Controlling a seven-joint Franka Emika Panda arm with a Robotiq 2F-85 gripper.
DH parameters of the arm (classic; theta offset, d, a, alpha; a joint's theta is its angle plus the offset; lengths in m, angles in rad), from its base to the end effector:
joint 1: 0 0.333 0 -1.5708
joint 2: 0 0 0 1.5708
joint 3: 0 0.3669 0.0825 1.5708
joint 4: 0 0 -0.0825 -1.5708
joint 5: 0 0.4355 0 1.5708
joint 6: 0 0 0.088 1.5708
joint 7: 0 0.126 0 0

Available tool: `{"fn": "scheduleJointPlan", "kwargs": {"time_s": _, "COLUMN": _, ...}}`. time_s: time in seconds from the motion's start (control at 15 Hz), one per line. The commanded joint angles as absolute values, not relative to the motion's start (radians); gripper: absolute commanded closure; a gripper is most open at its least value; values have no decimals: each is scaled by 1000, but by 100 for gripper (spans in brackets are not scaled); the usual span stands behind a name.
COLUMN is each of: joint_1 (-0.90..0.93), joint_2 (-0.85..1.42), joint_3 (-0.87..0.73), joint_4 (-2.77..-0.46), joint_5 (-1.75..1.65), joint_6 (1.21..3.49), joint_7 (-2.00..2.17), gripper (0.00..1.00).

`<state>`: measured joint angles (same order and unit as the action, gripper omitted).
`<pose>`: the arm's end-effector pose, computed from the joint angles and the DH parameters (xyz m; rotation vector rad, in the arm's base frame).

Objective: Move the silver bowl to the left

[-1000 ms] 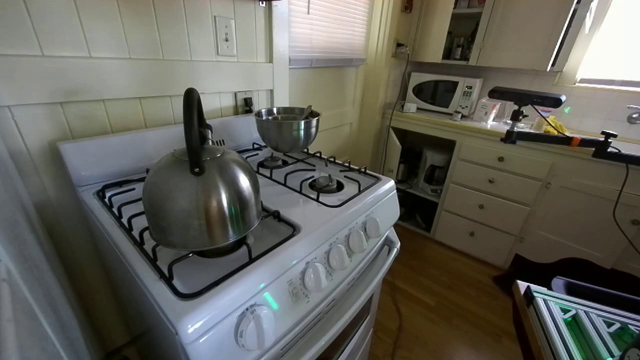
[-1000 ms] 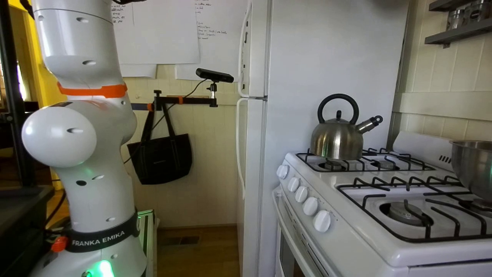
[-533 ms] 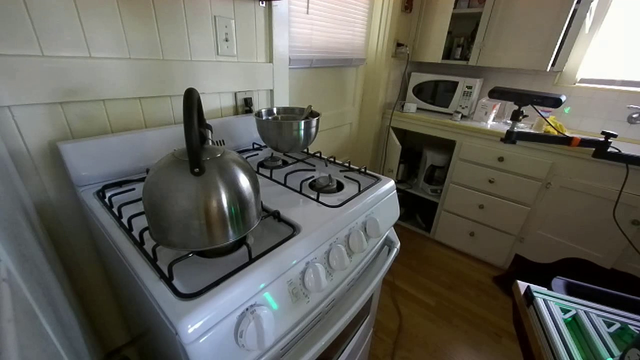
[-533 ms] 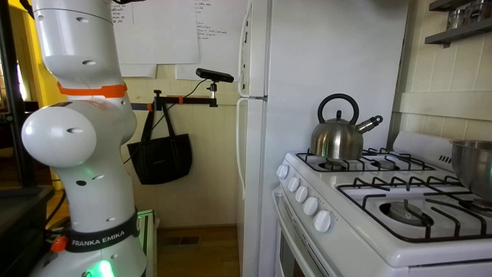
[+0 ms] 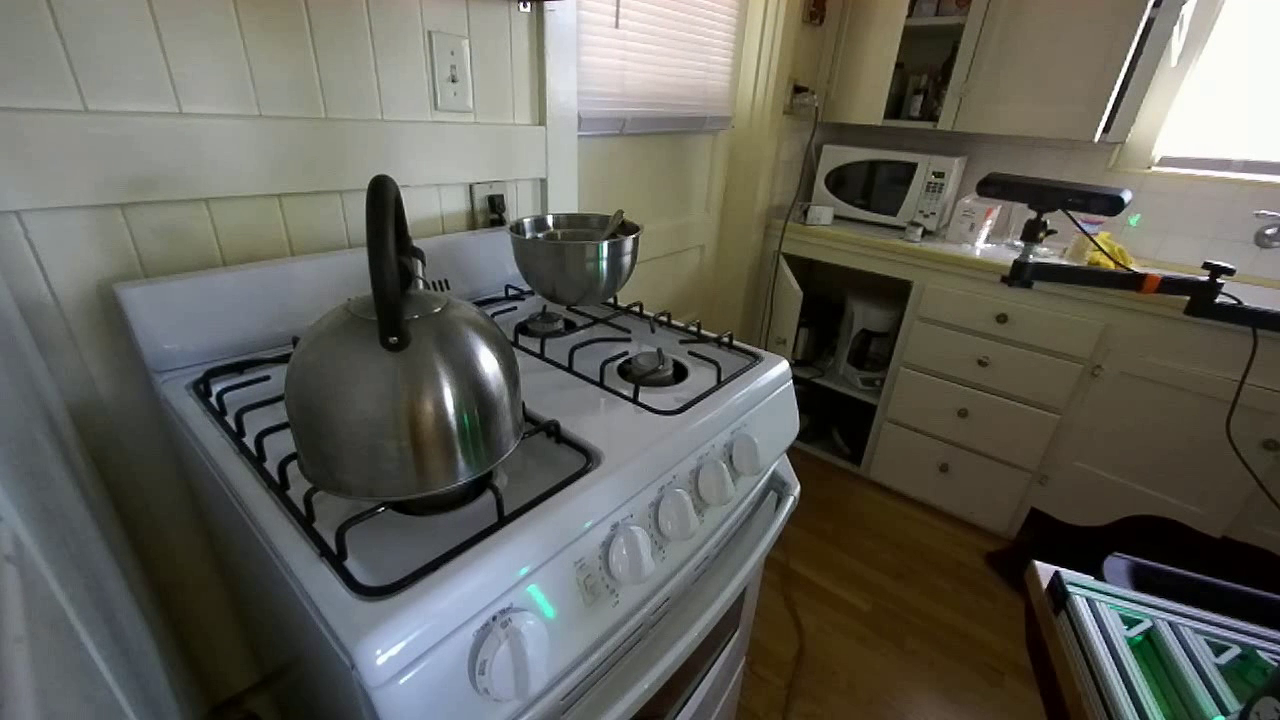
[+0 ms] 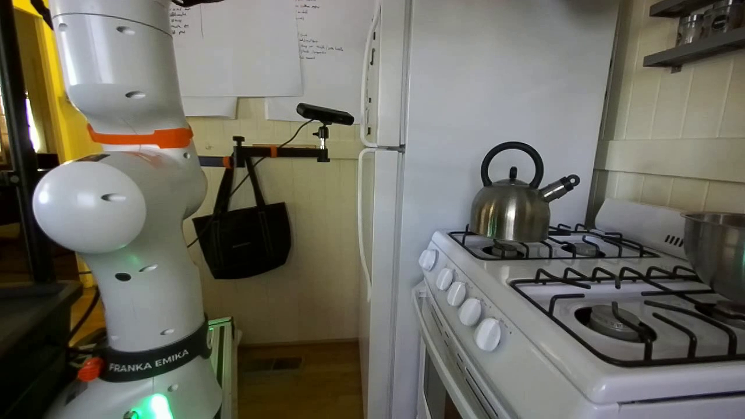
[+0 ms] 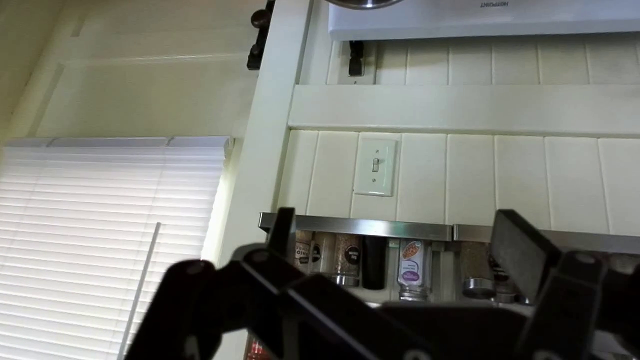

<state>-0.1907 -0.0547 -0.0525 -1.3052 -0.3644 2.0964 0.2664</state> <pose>0.5774 -0.1687 0.9055 2.4737 -0.5915 1.1501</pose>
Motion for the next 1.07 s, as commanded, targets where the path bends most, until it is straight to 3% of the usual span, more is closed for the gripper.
{"fn": "scheduleJointPlan", "kwargs": {"time_s": 0.0, "joint_1": -191, "joint_2": -7, "joint_3": -55, "joint_4": -1228, "joint_5": -325, "joint_6": 2082, "joint_7": 281, "gripper": 0}}
{"fn": "scheduleJointPlan", "kwargs": {"time_s": 0.33, "joint_1": -204, "joint_2": 134, "joint_3": -62, "joint_4": -1047, "joint_5": -115, "joint_6": 2114, "joint_7": 125, "gripper": 0}}
{"fn": "scheduleJointPlan", "kwargs": {"time_s": 1.0, "joint_1": -229, "joint_2": 436, "joint_3": -111, "joint_4": -729, "joint_5": -34, "joint_6": 1889, "joint_7": 0, "gripper": 0}}
